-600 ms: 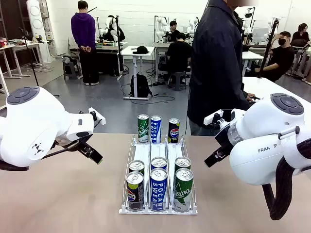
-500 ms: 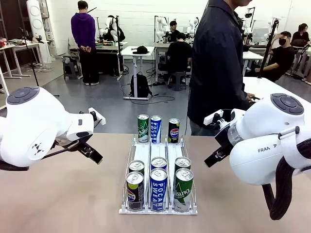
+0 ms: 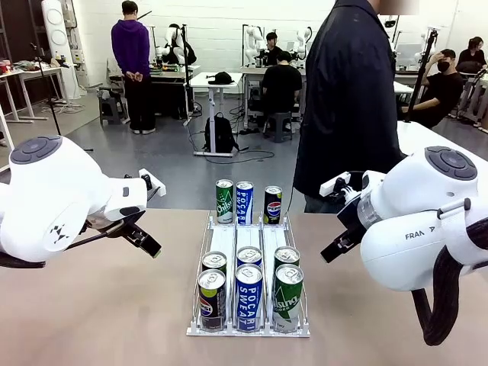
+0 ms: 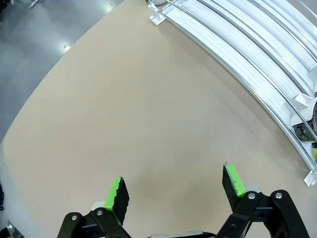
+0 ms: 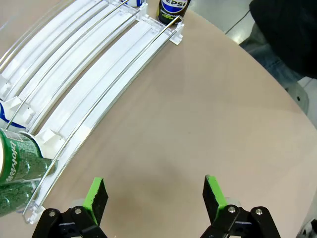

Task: Retrieve and hand over the desired beverage to the person.
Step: Pick up a can of the same type that the person held from the Automatic Can Dispenser.

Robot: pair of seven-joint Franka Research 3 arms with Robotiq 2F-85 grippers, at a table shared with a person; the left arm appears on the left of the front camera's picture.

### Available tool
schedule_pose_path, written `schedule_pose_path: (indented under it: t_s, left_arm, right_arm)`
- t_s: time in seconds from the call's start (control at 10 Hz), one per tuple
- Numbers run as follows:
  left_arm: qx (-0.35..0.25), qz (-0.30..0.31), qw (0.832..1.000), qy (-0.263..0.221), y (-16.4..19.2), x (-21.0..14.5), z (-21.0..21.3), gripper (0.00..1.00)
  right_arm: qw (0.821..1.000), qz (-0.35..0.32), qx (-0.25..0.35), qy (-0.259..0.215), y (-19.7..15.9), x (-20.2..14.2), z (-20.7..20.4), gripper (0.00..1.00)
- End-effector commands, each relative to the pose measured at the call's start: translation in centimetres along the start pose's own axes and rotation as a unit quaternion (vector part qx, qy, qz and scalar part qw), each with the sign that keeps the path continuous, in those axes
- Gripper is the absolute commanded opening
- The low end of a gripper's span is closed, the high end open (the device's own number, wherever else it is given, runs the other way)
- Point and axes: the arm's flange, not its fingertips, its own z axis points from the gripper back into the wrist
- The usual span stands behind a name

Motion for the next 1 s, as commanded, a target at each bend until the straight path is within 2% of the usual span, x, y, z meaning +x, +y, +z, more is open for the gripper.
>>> schedule_pose_path:
  t_s: [0.0, 0.6, 0.7, 0.9]
  left_arm:
    - [0.0, 0.0, 1.0, 0.0, 0.0, 0.0, 0.0, 1.0]
    - [0.0, 0.0, 1.0, 0.0, 0.0, 0.0, 0.0, 1.0]
    - [0.01, -0.022, 1.0, 0.006, -0.6, 1.6, 2.0, 1.0]
    - [0.027, -0.033, 0.999, 0.006, 0.7, 6.6, 9.1, 1.0]
  right_arm:
    - [1.0, 0.0, 0.0, 0.0, 0.0, 0.0, 0.0, 1.0]
    - [1.0, 0.0, 0.0, 0.0, 0.0, 0.0, 0.0, 1.0]
    - [1.0, 0.0, 0.0, 0.0, 0.0, 0.0, 0.0, 1.0]
    - [0.999, -0.018, -0.026, 0.013, -2.2, 2.9, 8.7, 1.0]
